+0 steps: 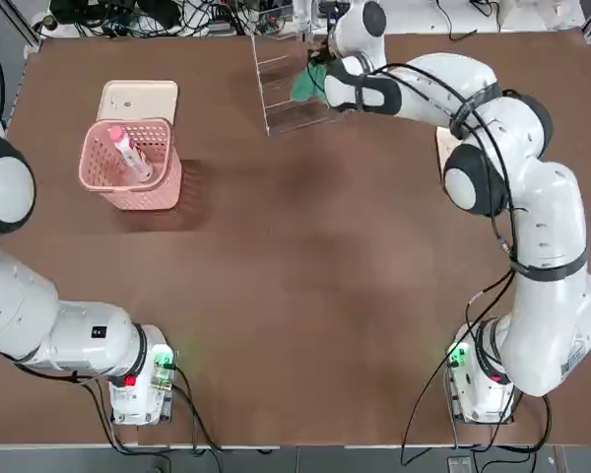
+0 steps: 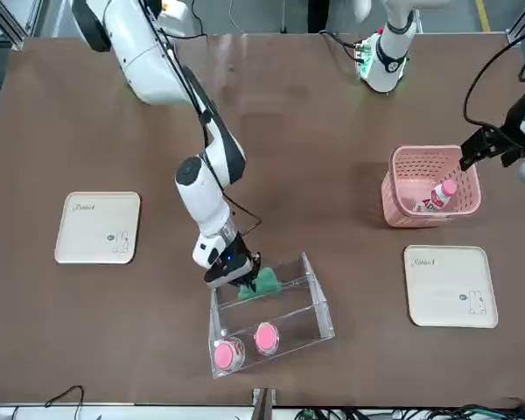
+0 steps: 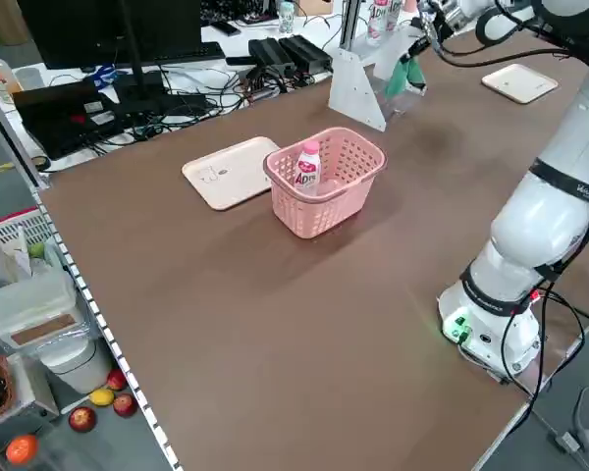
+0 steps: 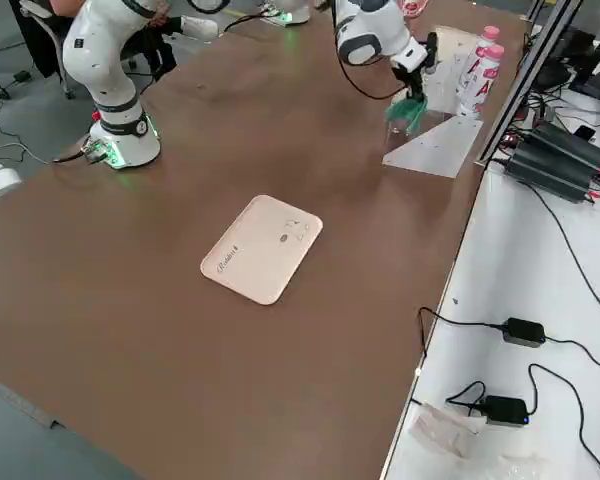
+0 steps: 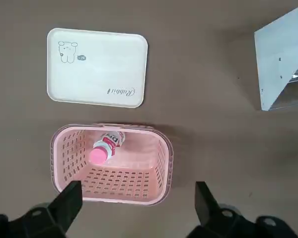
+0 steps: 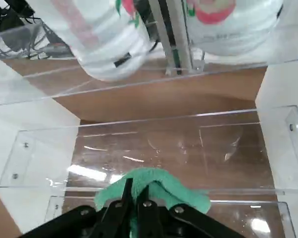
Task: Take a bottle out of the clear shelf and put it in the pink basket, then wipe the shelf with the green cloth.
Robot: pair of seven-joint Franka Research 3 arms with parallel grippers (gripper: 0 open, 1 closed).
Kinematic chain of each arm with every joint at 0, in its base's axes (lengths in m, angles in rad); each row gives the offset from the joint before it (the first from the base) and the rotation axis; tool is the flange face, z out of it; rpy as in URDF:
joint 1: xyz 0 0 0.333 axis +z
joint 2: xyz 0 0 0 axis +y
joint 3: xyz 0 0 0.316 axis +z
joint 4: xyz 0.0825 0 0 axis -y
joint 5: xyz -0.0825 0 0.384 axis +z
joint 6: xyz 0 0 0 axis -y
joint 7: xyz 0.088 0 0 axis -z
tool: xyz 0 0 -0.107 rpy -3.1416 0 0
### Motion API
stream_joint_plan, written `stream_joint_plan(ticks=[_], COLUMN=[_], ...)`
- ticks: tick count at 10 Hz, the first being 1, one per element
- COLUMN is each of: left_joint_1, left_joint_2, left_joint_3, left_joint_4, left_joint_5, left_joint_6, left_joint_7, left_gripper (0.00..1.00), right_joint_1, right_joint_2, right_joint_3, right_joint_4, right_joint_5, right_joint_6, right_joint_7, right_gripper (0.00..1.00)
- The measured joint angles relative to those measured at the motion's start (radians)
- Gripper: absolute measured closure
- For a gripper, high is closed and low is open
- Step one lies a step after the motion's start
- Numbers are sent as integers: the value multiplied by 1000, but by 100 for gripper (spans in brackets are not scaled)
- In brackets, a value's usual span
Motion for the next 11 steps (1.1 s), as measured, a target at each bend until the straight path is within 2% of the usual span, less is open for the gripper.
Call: stream_joint_plan(ticks=[5,11], left_joint_1=[0,0], left_joint_2=[0,0], left_joint_3=[0,0], left_joint_4=[0,0], left_joint_5=[0,0], left_joint_6=[0,0], left_joint_7=[0,0], left_gripper=[0,0], right_joint_1=[15,42], right_joint_2=[40,49], right_joint_3=[3,4], right_joint_4=[3,3], right_joint_5=[1,2], right_joint_6=[97,112], right_joint_7=[-5,34], right_gripper=[95,95])
